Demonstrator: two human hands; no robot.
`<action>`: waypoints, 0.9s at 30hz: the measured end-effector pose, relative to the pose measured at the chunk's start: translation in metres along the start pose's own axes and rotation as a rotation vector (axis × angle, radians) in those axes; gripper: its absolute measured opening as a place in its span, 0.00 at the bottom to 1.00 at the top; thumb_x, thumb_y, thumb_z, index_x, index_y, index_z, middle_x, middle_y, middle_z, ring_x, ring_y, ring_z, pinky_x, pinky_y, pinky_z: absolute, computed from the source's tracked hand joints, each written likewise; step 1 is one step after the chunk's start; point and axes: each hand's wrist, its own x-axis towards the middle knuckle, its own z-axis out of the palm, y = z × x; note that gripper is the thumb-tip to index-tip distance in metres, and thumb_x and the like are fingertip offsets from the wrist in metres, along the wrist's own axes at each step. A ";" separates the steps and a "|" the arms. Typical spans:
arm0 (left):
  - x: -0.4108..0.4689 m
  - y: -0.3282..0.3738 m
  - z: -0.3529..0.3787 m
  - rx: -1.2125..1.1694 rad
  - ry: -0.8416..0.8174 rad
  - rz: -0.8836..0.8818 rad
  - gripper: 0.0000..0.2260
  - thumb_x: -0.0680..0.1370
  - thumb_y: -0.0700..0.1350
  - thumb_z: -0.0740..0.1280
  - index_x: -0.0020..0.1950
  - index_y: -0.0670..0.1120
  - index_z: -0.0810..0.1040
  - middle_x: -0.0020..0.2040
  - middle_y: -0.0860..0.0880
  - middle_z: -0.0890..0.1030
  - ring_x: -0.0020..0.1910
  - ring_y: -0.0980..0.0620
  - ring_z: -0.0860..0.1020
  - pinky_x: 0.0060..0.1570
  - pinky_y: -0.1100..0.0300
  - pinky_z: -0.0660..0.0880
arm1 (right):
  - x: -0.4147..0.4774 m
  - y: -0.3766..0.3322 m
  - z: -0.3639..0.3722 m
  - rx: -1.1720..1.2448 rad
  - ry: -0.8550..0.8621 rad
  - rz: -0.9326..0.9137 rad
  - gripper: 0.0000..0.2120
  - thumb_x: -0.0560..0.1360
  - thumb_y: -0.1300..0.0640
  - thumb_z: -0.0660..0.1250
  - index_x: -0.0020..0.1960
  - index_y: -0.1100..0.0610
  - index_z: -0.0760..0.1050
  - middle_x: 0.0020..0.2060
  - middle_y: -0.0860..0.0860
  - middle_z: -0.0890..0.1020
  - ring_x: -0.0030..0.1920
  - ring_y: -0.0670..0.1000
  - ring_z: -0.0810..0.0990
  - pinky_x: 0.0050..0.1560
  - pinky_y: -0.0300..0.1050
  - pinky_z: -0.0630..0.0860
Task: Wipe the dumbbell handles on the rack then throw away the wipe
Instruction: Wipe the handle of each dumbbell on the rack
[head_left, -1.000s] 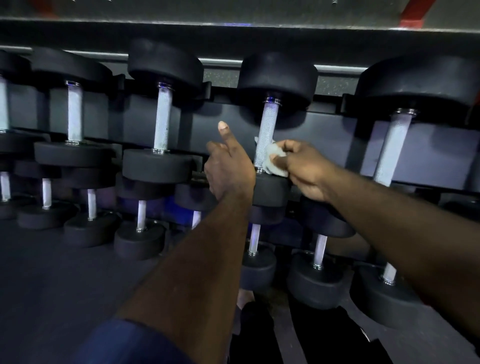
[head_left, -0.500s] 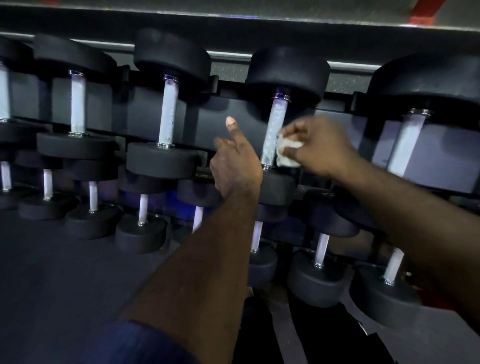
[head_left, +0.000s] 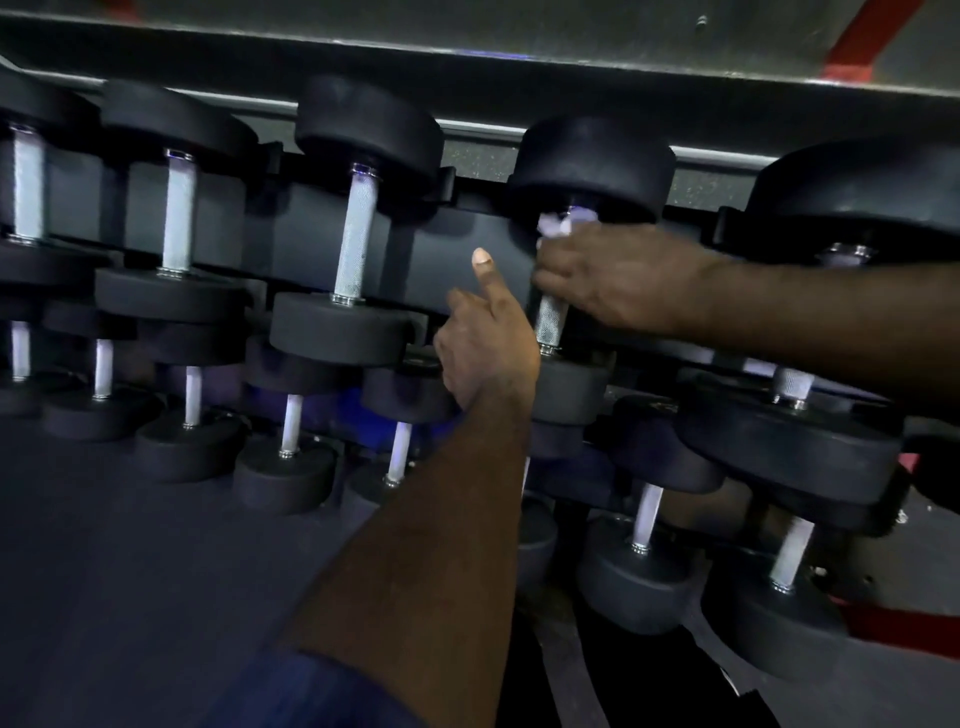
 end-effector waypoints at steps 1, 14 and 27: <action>0.000 0.000 0.000 0.001 0.008 -0.001 0.37 0.81 0.73 0.42 0.65 0.49 0.77 0.60 0.43 0.81 0.62 0.41 0.77 0.59 0.42 0.74 | 0.002 0.007 0.001 -0.016 0.042 0.045 0.18 0.83 0.58 0.45 0.61 0.59 0.71 0.60 0.59 0.75 0.66 0.61 0.73 0.65 0.57 0.73; 0.001 0.001 -0.001 0.003 -0.001 0.000 0.36 0.82 0.72 0.43 0.65 0.48 0.77 0.61 0.42 0.80 0.62 0.40 0.77 0.54 0.46 0.68 | 0.031 -0.005 0.005 -0.225 -0.005 0.052 0.12 0.79 0.58 0.57 0.48 0.58 0.78 0.45 0.57 0.80 0.48 0.61 0.80 0.62 0.58 0.73; -0.001 -0.001 0.000 -0.007 0.010 0.009 0.37 0.81 0.73 0.42 0.66 0.49 0.77 0.61 0.41 0.80 0.63 0.39 0.77 0.62 0.40 0.74 | 0.024 -0.038 0.017 -0.031 0.050 -0.184 0.13 0.77 0.60 0.57 0.39 0.63 0.77 0.35 0.60 0.80 0.35 0.61 0.78 0.40 0.55 0.78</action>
